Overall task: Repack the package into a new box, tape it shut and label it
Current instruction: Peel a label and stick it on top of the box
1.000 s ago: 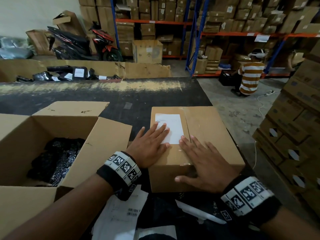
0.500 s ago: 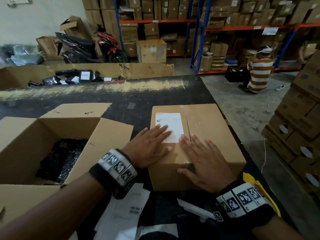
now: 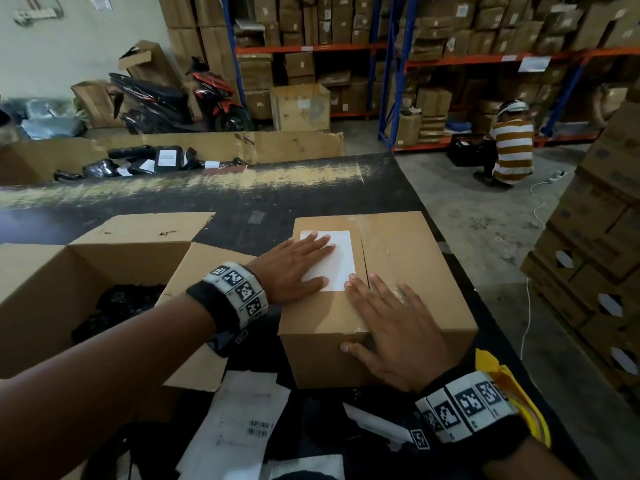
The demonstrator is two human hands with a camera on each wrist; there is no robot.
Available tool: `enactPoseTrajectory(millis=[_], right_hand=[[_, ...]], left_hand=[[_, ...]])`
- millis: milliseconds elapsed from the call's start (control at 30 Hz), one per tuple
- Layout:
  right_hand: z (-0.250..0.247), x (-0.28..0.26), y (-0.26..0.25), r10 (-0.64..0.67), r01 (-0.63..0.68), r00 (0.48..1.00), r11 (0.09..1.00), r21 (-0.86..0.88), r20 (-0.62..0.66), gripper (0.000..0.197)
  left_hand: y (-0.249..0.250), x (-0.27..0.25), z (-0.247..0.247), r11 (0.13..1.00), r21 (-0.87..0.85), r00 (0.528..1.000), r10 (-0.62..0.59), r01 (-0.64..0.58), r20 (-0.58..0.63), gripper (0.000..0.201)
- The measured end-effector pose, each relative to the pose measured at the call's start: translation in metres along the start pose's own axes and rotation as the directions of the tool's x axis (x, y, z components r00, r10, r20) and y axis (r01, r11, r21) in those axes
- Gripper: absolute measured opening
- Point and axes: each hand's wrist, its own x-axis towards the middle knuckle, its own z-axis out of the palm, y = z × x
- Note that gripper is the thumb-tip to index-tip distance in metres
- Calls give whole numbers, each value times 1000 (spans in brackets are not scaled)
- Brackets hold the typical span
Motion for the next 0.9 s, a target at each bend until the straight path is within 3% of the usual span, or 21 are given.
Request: enactPoseTrajectory(millis=[200, 367, 533, 633, 700, 833, 900], right_hand=[[1, 1, 0, 2, -2, 1000, 1000, 9, 2, 89], [-1, -1, -1, -7, 7, 1000, 1000, 21, -23, 88], [0, 0, 0, -4, 4, 1000, 1000, 12, -12, 89], [-8, -3, 3, 33, -34, 999, 992, 123, 9, 92], [-14, -10, 17, 125, -125, 992, 974, 188, 12, 91], [-8, -30, 65, 316, -313, 949, 935, 167, 11, 81], [-3, -34, 77, 322, -316, 947, 921, 227, 14, 82]], left_hand=[[-27, 30, -2, 987, -39, 985, -151, 154, 85, 80], [-30, 37, 1, 980, -58, 981, -190, 193, 49, 77], [-17, 30, 13, 943, -113, 948, -316, 312, -25, 80], [5, 2, 15, 953, -215, 969, -234, 212, -80, 76], [22, -22, 21, 948, -282, 977, -182, 146, -107, 73], [39, -55, 51, 916, -374, 970, -206, 145, -127, 86], [40, -58, 65, 896, -428, 951, -229, 122, -209, 95]])
